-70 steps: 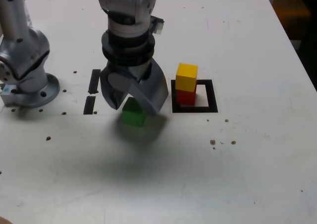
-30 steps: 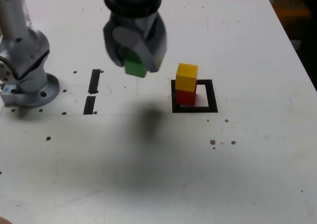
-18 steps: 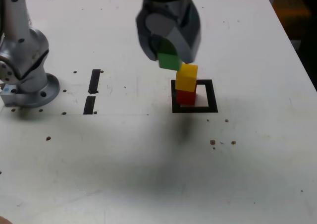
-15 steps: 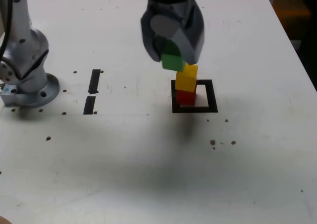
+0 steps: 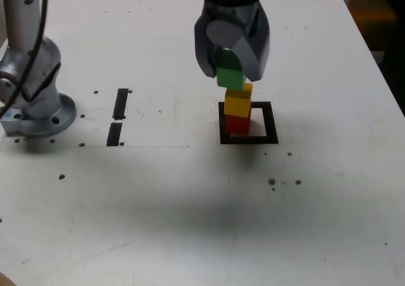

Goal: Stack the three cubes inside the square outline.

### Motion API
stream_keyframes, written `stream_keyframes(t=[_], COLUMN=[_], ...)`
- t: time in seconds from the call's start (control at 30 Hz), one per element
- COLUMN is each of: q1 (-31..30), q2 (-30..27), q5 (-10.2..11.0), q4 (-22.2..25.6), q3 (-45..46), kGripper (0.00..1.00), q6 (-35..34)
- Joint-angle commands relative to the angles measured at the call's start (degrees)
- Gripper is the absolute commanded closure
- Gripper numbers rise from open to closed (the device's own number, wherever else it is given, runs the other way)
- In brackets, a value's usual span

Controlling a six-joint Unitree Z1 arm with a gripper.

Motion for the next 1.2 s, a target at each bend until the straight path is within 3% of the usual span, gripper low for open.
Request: stream_keyframes(t=[0.0, 0.33, 0.77, 0.97, 1.17], q1=[0.2, 0.4, 1.9, 2.0, 2.2], q2=[0.4, 1.4, 2.0, 2.3, 2.6], q5=[-0.2, -0.3, 0.2, 0.2, 0.1], q4=[-0.3, -2.2, -2.9, -3.2, -3.6], q3=[-0.4, -0.1, 0.8, 1.1, 1.4], kGripper=[0.83, 0.74, 0.69, 0.57, 0.37], q6=[0.1, 0.6, 1.6, 1.9, 2.5])
